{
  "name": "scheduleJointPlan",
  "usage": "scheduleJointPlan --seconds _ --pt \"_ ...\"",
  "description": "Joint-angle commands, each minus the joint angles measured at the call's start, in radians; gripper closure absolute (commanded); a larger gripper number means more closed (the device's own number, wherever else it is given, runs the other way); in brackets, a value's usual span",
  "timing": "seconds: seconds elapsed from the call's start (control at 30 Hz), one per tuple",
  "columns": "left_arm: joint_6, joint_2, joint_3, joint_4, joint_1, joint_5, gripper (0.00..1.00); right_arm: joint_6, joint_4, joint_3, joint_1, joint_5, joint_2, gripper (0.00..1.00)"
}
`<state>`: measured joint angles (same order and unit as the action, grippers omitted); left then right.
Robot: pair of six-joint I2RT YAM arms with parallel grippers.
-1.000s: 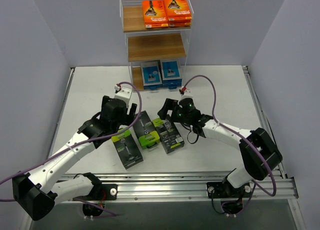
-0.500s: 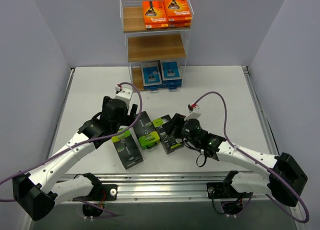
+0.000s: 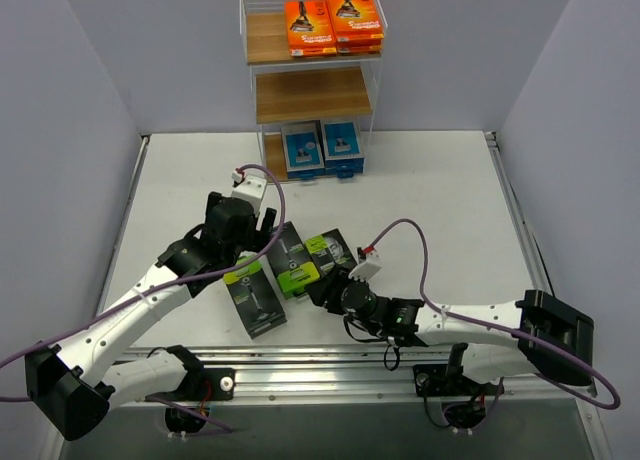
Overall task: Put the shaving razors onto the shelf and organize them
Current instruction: Grab a shaving razor with the right arm
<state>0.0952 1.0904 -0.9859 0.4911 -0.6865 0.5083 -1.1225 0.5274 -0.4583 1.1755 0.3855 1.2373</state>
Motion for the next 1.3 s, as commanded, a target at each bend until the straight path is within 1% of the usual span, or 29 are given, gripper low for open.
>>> scheduleJointPlan --seconds 0.0,0.03,0.07,0.13,0.4,0.57,0.8,0.93,1.07,1.27 --pt "0.008 -0.015 -0.05 -0.009 -0.007 0.007 0.06 -0.109 0.059 0.013 0.019 0.099 0.047 0.58" --pt "0.008 -0.02 -0.048 -0.011 -0.008 0.007 0.06 -0.134 0.054 0.017 0.033 0.114 0.056 0.62" --pt "0.008 -0.023 -0.046 -0.011 -0.008 0.009 0.06 -0.158 0.06 0.023 0.039 0.146 0.073 0.65" --pt "0.008 -0.024 -0.046 -0.014 -0.01 0.01 0.06 -0.203 0.097 0.049 0.042 0.148 0.094 0.67" --pt "0.008 -0.029 -0.048 -0.013 -0.018 0.009 0.06 -0.26 0.232 0.053 0.044 0.099 0.232 0.67" --pt "0.005 -0.034 -0.048 -0.014 -0.019 0.007 0.06 -0.296 0.286 0.052 0.042 0.107 0.3 0.67" --pt "0.005 -0.038 -0.05 -0.014 -0.022 -0.004 0.06 -0.312 0.296 0.029 0.039 0.119 0.353 0.64" --pt "0.006 -0.038 -0.05 -0.014 -0.021 -0.01 0.06 -0.309 0.316 0.018 0.018 0.105 0.386 0.62" --pt "0.006 -0.04 -0.053 -0.011 -0.022 -0.014 0.06 -0.307 0.338 0.007 -0.002 0.072 0.432 0.63" --pt "0.006 -0.044 -0.053 -0.011 -0.022 -0.017 0.06 -0.335 0.35 0.01 -0.011 0.065 0.472 0.68"
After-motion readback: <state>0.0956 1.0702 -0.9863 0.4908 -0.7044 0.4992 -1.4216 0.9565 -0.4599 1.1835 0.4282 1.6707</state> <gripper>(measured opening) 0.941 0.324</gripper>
